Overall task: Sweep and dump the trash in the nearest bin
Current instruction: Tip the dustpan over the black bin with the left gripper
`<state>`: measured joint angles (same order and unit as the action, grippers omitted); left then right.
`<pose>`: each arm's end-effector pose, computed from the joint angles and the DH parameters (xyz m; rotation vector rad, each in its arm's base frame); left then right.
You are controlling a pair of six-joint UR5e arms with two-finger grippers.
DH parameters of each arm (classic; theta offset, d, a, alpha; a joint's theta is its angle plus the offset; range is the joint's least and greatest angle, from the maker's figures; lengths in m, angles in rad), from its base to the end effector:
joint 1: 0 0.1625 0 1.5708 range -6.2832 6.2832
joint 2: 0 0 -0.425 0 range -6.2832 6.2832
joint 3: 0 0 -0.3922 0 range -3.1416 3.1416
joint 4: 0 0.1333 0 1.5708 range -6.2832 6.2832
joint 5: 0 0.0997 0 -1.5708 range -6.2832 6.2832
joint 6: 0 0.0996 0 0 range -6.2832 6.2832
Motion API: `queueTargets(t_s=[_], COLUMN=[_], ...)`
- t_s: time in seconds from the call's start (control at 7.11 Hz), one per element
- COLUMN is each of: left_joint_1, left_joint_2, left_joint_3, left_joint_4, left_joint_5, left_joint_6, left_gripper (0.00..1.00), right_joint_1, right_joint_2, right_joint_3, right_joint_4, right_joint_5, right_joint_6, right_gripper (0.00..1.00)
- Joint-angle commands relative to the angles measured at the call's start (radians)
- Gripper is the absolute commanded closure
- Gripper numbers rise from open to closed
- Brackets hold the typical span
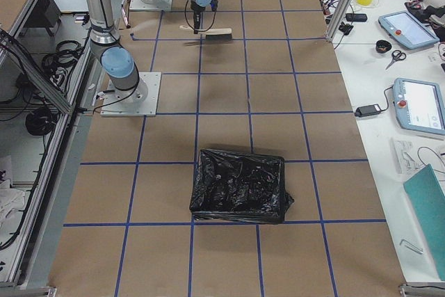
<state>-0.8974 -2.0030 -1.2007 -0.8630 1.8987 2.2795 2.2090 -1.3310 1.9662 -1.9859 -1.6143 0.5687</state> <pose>0.3611 -0.6149 0.5088 1.6697 1.8003 0.3265 0.3968 -0.3185 0.2238 0.1104 -2.9700 -0.2337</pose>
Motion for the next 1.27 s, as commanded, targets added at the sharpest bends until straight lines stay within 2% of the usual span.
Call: queueTargets(t_s=[0.0, 0.28, 0.56, 0.84, 0.98, 1.12], left_joint_1=[-0.064, -0.167, -0.273, -0.378, -0.441, -0.498], left_joint_2=[0.038, 0.075, 0.108, 0.125, 0.124, 0.124], left_joint_3=[-0.007, -0.051, -0.121, -0.206, -0.236, -0.259], left_joint_4=[-0.131, -0.211, -0.240, -0.255, -0.260, -0.277], left_joint_5=[-0.009, -0.015, -0.059, -0.069, -0.073, -0.119], left_joint_6=[-0.167, -0.418, -0.678, -0.998, -1.176, -1.357], left_gripper=[1.00, 1.00, 1.00, 1.00, 1.00, 1.00], right_joint_1=[0.000, -0.006, -0.018, -0.089, -0.127, -0.164], right_joint_2=[0.001, -0.008, -0.014, -0.060, -0.109, -0.150], right_joint_3=[-0.001, -0.018, -0.097, -0.183, -0.185, -0.188], right_joint_4=[-0.010, -0.010, 0.027, 0.194, 0.234, 0.252], right_joint_5=[-0.006, -0.007, 0.001, 0.002, 0.004, 0.002], right_joint_6=[-0.003, -0.015, -0.021, -0.117, -0.177, -0.217], right_gripper=[0.01, 0.00, 0.00, 0.00, 0.00, 0.00])
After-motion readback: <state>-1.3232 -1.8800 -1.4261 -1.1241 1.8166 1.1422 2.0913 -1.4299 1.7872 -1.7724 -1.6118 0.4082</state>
